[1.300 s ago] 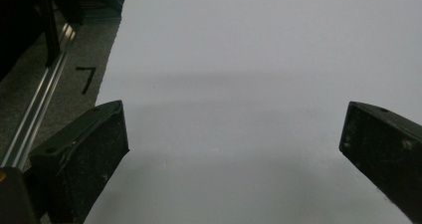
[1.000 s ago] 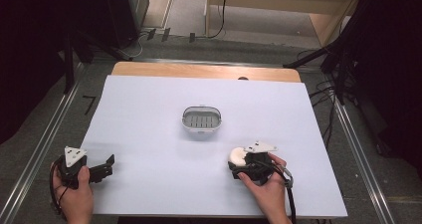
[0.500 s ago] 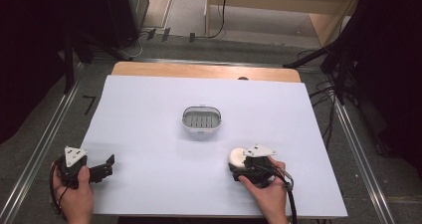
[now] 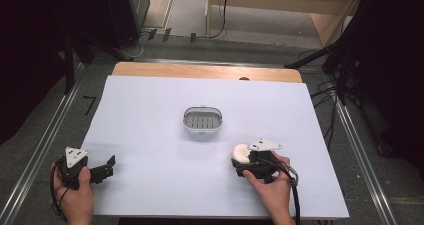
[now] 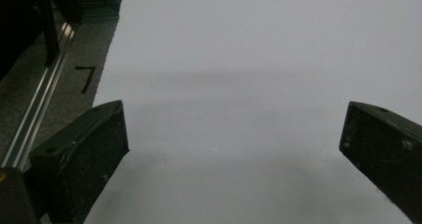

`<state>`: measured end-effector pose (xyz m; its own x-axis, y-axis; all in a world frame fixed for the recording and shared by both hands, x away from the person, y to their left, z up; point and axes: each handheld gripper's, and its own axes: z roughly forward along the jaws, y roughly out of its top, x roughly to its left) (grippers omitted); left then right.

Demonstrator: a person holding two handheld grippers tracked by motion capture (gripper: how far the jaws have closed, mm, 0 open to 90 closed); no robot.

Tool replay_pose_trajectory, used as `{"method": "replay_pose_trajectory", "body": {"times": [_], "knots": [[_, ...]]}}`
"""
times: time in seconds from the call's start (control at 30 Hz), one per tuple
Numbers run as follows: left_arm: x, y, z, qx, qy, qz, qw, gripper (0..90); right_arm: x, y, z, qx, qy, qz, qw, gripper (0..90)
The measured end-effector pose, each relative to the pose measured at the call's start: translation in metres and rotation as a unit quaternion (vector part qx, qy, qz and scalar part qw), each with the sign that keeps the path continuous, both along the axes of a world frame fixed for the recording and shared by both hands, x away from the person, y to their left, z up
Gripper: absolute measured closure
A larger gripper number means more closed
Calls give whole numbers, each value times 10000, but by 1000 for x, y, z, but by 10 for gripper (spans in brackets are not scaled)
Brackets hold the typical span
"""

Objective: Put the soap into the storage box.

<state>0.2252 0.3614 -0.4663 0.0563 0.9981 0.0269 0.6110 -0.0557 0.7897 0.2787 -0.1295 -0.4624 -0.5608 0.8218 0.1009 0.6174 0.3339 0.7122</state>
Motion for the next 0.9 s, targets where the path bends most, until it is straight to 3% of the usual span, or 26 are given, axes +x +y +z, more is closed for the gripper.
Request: {"method": "replay_pose_trajectory", "body": {"times": [0.67,0.9], "knots": [[0,0,0,12,22,-4,10000,0,16,5,17,82,17,-17,10000,259],[0,1,0,-13,18,-6,10000,0,21,5,15,24,77,-18,10000,259]]}}
